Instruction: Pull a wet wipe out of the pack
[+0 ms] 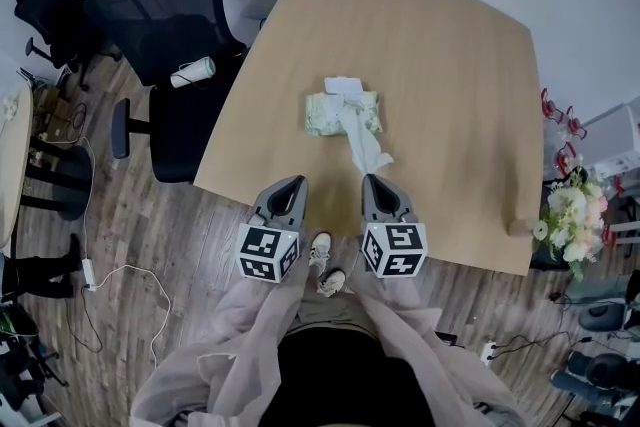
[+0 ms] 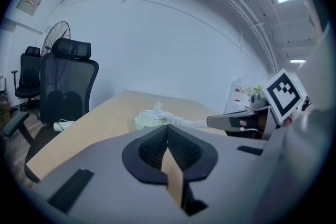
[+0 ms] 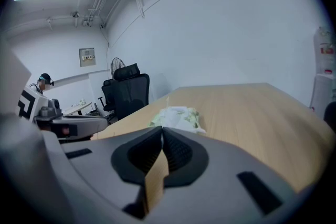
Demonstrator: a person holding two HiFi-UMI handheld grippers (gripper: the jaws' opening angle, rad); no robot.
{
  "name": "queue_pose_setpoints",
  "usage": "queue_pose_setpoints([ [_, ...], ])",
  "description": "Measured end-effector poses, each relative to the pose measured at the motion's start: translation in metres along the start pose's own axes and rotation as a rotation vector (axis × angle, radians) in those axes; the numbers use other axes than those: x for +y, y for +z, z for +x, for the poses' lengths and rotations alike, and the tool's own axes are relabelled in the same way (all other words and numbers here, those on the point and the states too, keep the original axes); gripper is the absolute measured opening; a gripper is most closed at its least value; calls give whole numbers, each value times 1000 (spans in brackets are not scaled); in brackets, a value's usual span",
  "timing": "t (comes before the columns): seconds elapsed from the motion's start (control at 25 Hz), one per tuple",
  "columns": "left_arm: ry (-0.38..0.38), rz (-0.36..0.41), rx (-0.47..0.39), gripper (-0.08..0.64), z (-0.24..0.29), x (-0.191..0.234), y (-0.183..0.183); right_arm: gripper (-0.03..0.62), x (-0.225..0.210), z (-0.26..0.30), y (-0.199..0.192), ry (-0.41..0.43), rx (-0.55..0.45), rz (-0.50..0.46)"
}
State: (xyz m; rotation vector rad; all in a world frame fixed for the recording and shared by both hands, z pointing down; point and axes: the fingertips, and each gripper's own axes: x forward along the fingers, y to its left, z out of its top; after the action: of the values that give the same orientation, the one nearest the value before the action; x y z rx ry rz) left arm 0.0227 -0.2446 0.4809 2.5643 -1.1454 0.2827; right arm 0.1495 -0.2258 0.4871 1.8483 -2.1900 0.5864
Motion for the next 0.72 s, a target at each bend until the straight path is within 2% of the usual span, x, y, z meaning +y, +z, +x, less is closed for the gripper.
queue_pose_setpoints([
  [0.72,-59,36,18,11,-13,-29,-8,11,-20,-46,-10,-89,-36,44],
])
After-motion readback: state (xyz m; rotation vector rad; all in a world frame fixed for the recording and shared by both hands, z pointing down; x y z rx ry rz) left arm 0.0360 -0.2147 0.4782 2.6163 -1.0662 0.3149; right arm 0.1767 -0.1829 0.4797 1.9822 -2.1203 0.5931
